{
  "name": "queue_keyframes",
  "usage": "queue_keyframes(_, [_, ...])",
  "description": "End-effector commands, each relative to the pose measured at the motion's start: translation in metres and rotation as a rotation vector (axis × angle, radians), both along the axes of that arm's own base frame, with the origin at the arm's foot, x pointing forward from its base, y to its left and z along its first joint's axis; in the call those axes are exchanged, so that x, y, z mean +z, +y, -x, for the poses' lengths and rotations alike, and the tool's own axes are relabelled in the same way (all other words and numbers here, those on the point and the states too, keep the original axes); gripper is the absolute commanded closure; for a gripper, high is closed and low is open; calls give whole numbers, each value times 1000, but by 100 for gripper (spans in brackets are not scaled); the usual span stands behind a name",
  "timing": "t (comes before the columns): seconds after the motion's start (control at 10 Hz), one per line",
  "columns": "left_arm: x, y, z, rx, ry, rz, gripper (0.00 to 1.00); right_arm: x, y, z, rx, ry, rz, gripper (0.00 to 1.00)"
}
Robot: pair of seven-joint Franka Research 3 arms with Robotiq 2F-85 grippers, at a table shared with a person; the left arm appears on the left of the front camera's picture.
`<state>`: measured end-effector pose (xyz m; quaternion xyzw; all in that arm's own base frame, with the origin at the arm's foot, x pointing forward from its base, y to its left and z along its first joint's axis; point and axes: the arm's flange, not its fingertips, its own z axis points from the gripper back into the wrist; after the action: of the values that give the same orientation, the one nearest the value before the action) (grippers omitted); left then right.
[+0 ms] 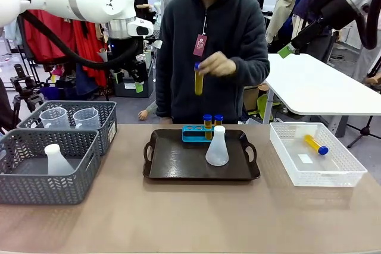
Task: Prepare the laboratory tools.
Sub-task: Pick up one Large Measuring Cup and place it on the Handle tray.
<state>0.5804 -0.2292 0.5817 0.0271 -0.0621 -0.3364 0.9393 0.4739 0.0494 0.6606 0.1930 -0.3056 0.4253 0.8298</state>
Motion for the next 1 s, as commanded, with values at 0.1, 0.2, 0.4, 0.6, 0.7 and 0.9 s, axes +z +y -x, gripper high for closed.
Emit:
queue_keyframes(0.1, [2, 13, -11, 44, 54, -1, 0, 2, 0, 1, 5, -4, -2, 0])
queue_keyframes(0.2, [1, 31, -21, 86, 94, 47, 0, 2, 0, 1, 5, -4, -2, 0])
queue_keyframes(0.4, [-7, 76, -38, 255, 117, 89, 0, 2, 0, 1, 5, -4, -2, 0])
queue_keyframes(0.6, [-18, 127, -60, 447, 54, 106, 0, 2, 0, 1, 5, -4, -2, 0])
queue_keyframes(0.7, [-25, 147, -68, 483, 62, 113, 0, 2, 0, 1, 5, -4, -2, 0])
queue_keyframes(0.9, [-43, 175, -86, 552, 65, 97, 0, 2, 0, 1, 5, -4, -2, 0])
